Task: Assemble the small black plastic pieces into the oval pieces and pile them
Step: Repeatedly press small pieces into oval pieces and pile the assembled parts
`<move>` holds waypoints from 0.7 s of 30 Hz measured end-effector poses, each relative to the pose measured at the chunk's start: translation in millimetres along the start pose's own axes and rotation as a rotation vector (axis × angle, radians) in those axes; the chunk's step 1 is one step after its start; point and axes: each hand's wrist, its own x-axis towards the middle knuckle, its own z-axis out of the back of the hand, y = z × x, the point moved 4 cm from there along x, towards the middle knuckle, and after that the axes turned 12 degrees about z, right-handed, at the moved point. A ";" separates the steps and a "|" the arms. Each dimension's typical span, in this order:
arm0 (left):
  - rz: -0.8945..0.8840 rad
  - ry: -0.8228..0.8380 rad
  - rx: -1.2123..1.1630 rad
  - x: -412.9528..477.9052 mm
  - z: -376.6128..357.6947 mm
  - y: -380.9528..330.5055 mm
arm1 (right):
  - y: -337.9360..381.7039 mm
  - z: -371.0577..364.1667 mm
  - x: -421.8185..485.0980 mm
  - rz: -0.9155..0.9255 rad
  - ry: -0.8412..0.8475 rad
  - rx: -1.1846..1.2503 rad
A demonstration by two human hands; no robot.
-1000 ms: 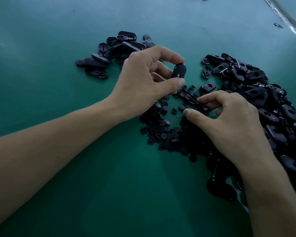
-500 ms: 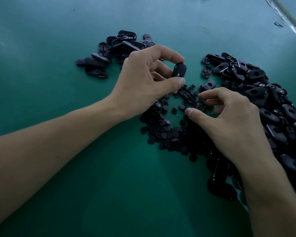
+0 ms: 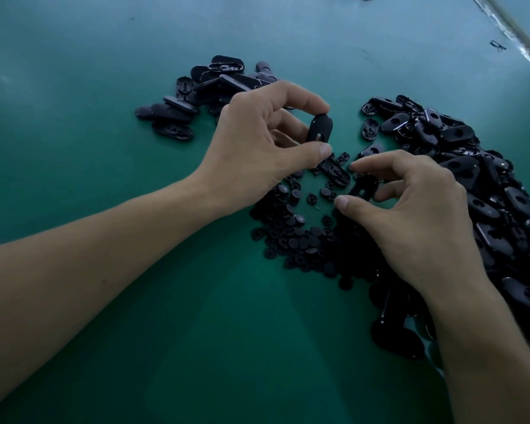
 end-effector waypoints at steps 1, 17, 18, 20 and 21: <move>0.002 0.000 0.002 0.1 0.3 0.2 | 0.6 0.3 0.3 0.012 -0.011 0.017; -0.005 0.032 -0.031 0.2 -1.4 -0.2 | 12.2 2.6 4.6 0.093 -0.211 0.260; -0.007 0.035 -0.037 0.1 -1.2 -0.2 | 12.8 3.7 4.6 0.088 -0.222 0.273; -0.012 0.042 -0.040 -0.2 -1.4 -0.6 | 13.5 6.0 4.2 0.075 -0.235 0.297; -0.013 0.044 -0.039 -0.4 -1.5 -0.9 | 14.1 6.8 4.0 0.070 -0.231 0.295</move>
